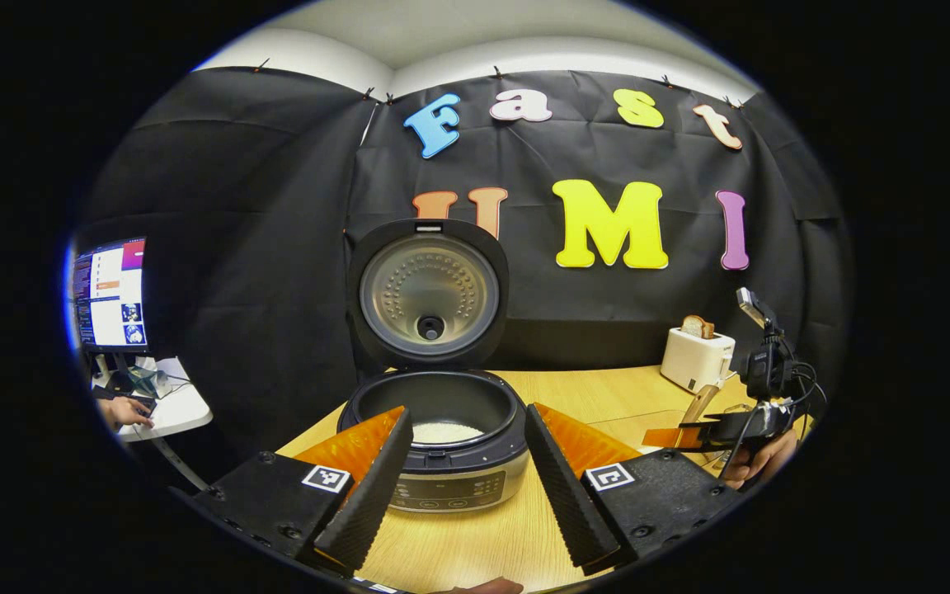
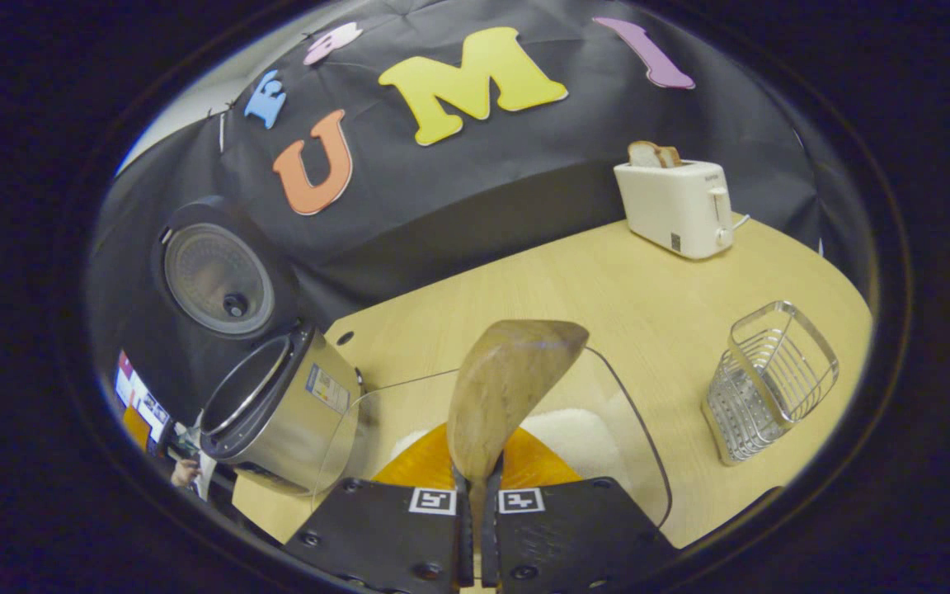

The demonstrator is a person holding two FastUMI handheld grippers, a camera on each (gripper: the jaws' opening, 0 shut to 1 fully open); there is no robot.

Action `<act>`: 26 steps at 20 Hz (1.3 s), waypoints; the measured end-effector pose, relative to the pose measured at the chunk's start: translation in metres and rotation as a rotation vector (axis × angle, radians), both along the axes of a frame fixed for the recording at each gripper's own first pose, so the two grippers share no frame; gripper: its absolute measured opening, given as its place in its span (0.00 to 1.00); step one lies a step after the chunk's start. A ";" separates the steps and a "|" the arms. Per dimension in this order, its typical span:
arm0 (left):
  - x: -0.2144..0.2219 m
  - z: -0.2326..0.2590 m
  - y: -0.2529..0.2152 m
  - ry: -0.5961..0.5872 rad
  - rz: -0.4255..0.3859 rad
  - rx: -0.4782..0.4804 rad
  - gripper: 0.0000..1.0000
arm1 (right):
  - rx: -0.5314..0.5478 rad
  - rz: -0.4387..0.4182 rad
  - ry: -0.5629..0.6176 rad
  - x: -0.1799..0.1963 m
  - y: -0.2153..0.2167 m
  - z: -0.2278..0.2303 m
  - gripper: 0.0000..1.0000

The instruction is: Close the left gripper, press the button to open the rice cooker; take a wooden spoon from the chopstick holder with the right hand, scoop a spoonful of rice and pour it into the rice cooker, then put the wooden spoon back into the chopstick holder.

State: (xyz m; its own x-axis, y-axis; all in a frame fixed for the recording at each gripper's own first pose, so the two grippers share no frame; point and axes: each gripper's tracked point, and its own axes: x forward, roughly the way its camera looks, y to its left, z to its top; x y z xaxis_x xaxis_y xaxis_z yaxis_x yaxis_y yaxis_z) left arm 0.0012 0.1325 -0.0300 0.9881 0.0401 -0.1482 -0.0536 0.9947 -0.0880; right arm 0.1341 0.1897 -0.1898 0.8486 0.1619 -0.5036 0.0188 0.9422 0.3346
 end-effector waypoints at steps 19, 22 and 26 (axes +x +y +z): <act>0.001 -0.003 -0.001 0.008 -0.002 0.006 0.88 | 0.728 -0.056 0.044 -0.005 -0.010 0.048 0.04; 0.002 -0.004 0.000 0.008 0.000 0.007 0.88 | 0.915 -0.048 0.031 -0.004 -0.014 0.075 0.04; 0.002 -0.006 0.000 0.013 -0.001 0.000 0.88 | 0.972 0.012 -0.045 -0.004 -0.014 0.112 0.05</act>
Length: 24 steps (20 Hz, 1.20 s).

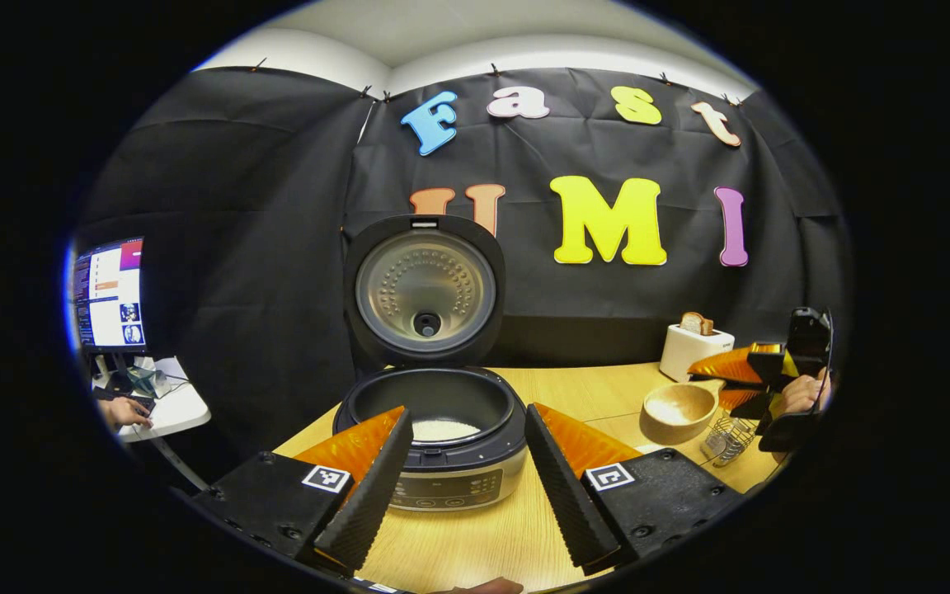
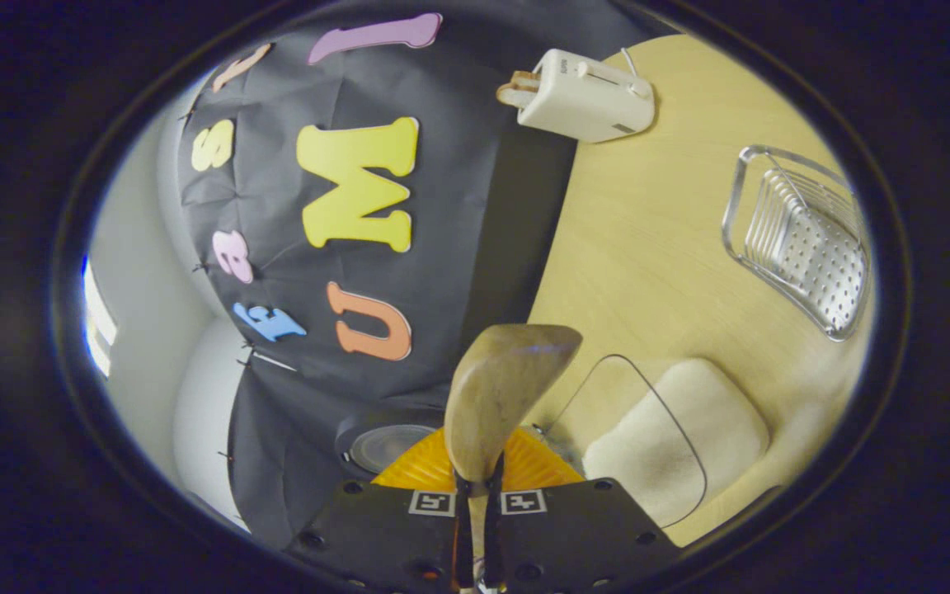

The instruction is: Close the left gripper, press the button to open the rice cooker; take a wooden spoon from the chopstick holder with the right hand, scoop a spoonful of rice and pour it into the rice cooker, then put the wooden spoon back into the chopstick holder.

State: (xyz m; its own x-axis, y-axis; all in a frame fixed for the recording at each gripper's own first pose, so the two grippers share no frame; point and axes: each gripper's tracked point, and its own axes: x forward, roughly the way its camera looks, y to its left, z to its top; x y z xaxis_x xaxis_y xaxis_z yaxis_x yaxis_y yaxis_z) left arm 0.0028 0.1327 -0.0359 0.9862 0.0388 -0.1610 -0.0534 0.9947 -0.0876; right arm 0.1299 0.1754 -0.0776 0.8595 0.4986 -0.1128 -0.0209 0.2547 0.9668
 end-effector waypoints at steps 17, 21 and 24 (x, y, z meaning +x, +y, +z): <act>-0.013 0.004 0.039 -0.015 0.049 -0.034 0.88 | -0.126 0.099 -0.022 0.025 0.111 0.033 0.06; -0.016 -0.001 0.056 0.002 0.074 -0.042 0.88 | -0.238 0.079 -0.068 0.036 0.143 0.049 0.05; -0.020 -0.005 0.068 0.020 0.089 -0.030 0.88 | -0.362 0.038 -0.124 0.057 0.166 0.061 0.05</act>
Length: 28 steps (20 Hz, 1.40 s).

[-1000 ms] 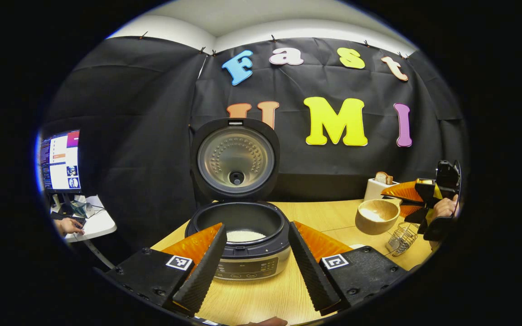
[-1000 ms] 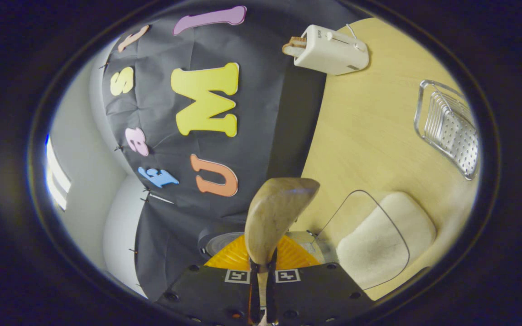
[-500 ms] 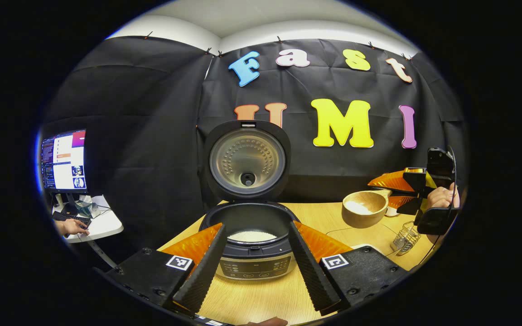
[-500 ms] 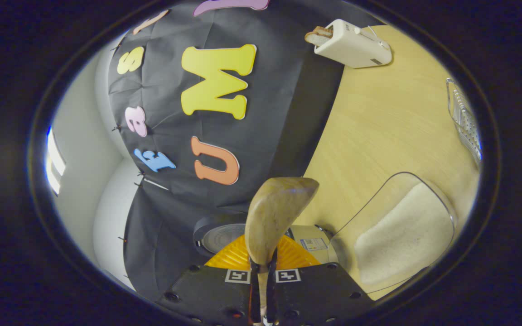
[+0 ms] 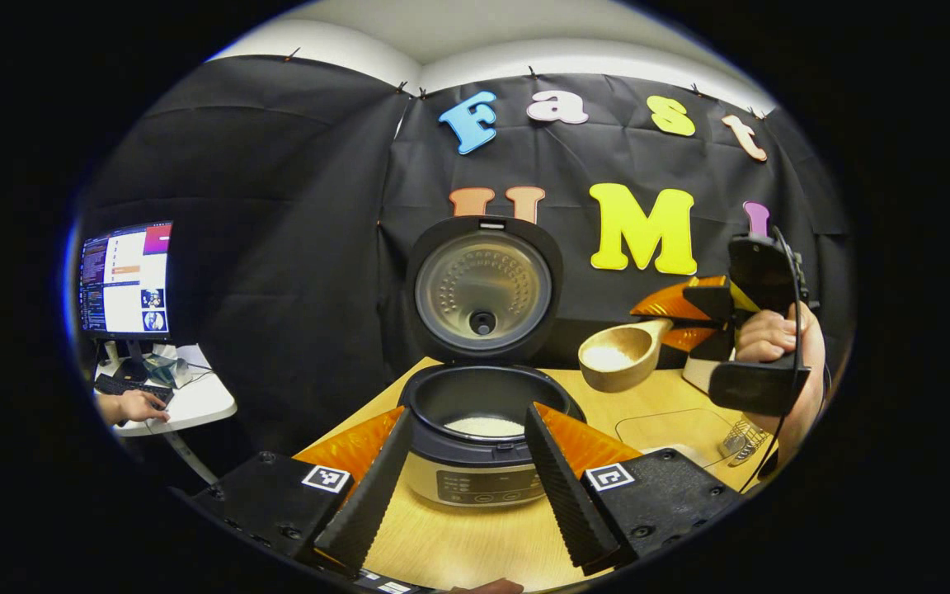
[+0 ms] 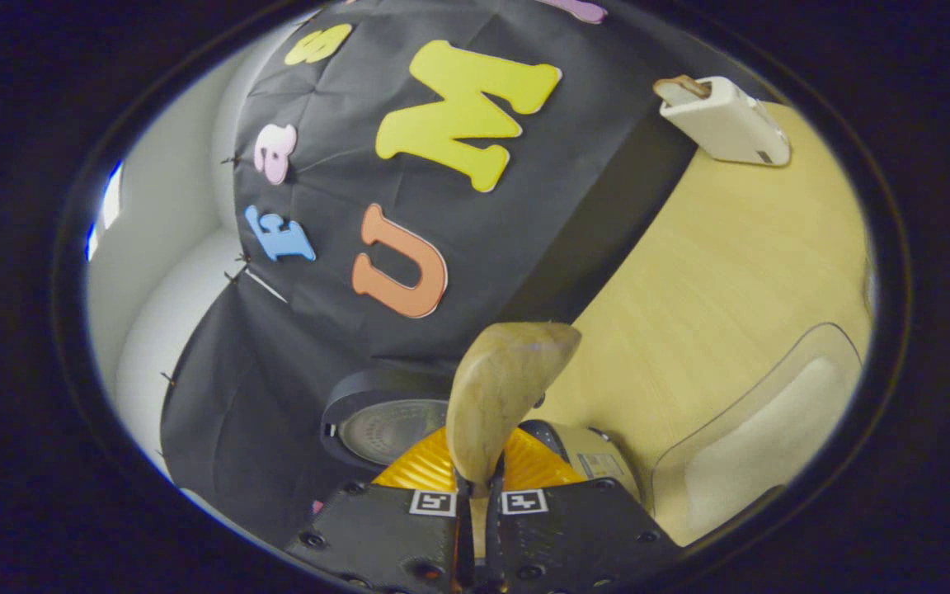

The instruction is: Close the left gripper, press the button to open the rice cooker; take a wooden spoon from the chopstick holder with the right hand, scoop a spoonful of rice and pour it into the rice cooker, then put the wooden spoon back into the chopstick holder.

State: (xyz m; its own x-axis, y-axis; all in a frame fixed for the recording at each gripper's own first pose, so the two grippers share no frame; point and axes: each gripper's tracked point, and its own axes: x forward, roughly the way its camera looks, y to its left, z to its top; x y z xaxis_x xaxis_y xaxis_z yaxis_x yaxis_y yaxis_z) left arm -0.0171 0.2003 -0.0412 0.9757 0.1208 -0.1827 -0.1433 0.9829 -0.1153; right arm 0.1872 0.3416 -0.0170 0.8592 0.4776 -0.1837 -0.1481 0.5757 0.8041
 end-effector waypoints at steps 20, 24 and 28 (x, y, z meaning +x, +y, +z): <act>-0.006 -0.003 0.023 0.017 0.078 0.033 0.88 | -0.788 0.023 -0.218 0.042 0.112 -0.039 0.04; -0.009 -0.002 0.029 0.019 0.114 0.049 0.88 | -0.985 0.075 -0.273 0.042 0.127 -0.044 0.05; -0.009 -0.004 0.037 0.032 0.153 0.058 0.88 | -1.086 0.112 -0.373 0.030 0.148 -0.034 0.05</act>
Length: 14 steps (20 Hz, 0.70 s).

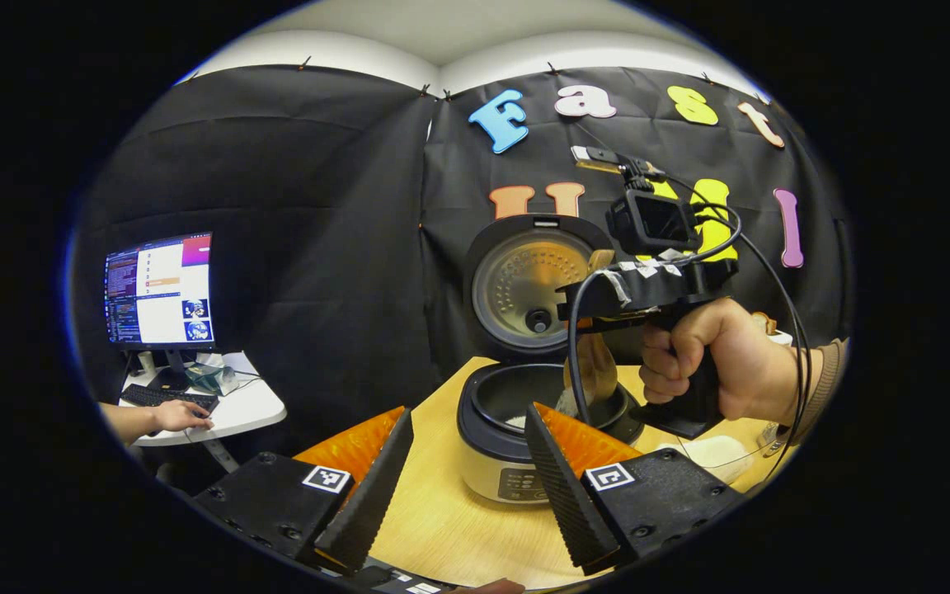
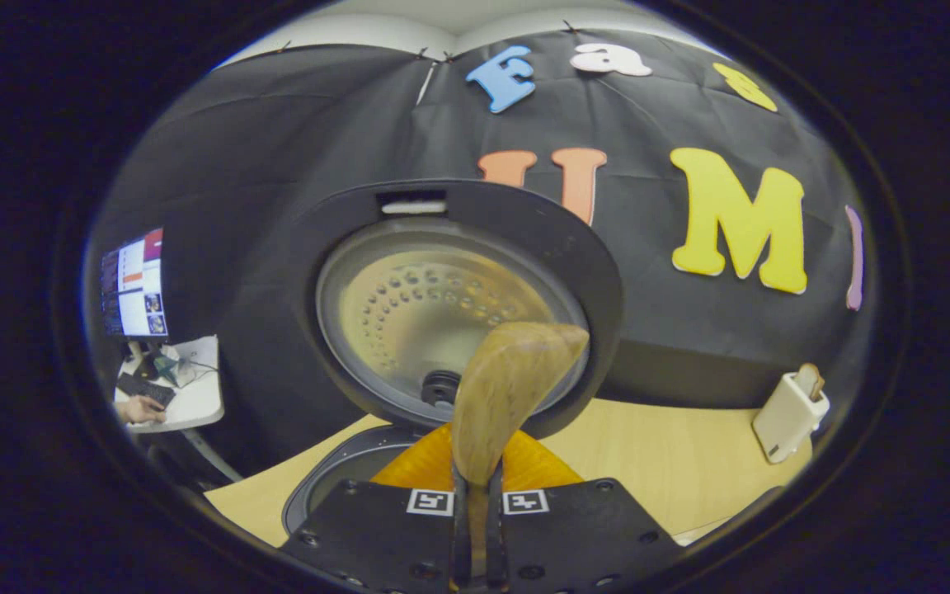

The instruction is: Close the left gripper, press the button to open the rice cooker; take a wooden spoon from the chopstick holder with the right hand, scoop a spoonful of rice and pour it into the rice cooker, then put the wooden spoon back into the chopstick holder.

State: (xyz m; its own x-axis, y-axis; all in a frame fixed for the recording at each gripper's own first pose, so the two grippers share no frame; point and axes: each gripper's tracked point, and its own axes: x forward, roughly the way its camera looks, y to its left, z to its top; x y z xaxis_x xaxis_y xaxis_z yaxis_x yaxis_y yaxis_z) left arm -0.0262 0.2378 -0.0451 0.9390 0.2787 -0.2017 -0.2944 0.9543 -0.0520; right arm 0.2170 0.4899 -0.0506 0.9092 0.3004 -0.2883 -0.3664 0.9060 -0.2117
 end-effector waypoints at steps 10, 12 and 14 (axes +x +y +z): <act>-0.002 -0.004 0.013 0.010 0.063 0.012 0.88 | -0.231 0.068 -0.153 -0.023 0.005 0.022 0.07; -0.001 -0.002 0.013 -0.001 0.063 0.013 0.88 | -0.215 0.068 -0.168 -0.028 -0.004 0.030 0.08; 0.001 -0.004 0.012 0.000 0.059 0.005 0.88 | -0.152 0.067 -0.143 -0.032 -0.015 0.035 0.08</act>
State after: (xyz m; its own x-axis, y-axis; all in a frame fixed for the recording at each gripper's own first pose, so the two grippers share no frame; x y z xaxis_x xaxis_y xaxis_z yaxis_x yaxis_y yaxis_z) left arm -0.0255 0.2495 -0.0490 0.9208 0.3350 -0.1997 -0.3506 0.9353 -0.0475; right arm 0.1848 0.4746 -0.0157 0.9236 0.3243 -0.2043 -0.3811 0.8346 -0.3978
